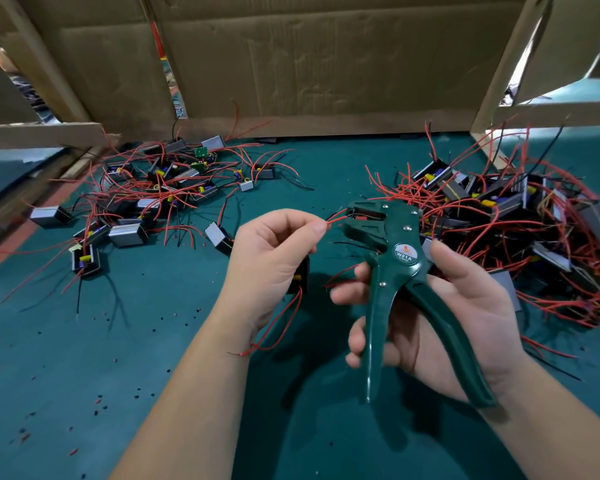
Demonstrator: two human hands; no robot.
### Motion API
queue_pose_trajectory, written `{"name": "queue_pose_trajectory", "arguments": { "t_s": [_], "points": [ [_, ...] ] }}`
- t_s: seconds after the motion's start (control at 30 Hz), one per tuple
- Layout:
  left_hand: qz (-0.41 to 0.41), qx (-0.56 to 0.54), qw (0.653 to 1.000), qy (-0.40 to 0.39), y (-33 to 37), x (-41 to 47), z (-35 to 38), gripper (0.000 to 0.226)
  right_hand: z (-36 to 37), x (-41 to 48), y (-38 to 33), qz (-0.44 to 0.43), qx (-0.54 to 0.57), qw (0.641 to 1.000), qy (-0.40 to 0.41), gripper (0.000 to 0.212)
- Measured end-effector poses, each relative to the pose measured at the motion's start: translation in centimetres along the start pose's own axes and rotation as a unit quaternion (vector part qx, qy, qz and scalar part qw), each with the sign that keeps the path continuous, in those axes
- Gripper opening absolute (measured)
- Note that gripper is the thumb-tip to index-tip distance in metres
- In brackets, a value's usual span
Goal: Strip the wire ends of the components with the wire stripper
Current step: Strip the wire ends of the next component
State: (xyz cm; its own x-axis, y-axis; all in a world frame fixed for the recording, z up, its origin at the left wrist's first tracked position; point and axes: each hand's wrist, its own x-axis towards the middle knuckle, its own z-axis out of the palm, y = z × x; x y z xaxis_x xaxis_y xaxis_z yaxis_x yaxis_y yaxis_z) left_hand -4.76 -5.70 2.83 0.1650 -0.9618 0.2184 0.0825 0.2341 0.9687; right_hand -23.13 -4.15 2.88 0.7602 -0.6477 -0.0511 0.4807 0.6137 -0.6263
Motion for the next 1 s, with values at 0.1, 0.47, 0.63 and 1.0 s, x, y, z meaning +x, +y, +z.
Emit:
{"name": "queue_pose_trajectory", "arguments": {
  "t_s": [0.1, 0.47, 0.63, 1.0],
  "points": [
    [0.011, 0.033, 0.999, -0.034, 0.1, -0.2, 0.2, 0.021, 0.3, 0.3, 0.6, -0.066, -0.032, 0.996, 0.049, 0.063],
    [-0.012, 0.064, 0.997, -0.033, -0.4, -0.3, 0.6, 0.013, 0.1, 0.2, 0.5, -0.113, -0.073, 0.989, 0.069, 0.081],
    [-0.002, 0.026, 0.999, 0.022, -0.5, 0.1, 0.1, 0.015, 0.1, 0.2, 0.7, -0.106, -0.069, 0.989, 0.073, 0.079],
    [0.023, 0.075, 0.996, -0.044, 0.2, -0.2, -0.5, 0.016, -0.1, 0.0, 0.4, 0.023, -0.111, 0.993, 0.037, 0.057]
  ]
}}
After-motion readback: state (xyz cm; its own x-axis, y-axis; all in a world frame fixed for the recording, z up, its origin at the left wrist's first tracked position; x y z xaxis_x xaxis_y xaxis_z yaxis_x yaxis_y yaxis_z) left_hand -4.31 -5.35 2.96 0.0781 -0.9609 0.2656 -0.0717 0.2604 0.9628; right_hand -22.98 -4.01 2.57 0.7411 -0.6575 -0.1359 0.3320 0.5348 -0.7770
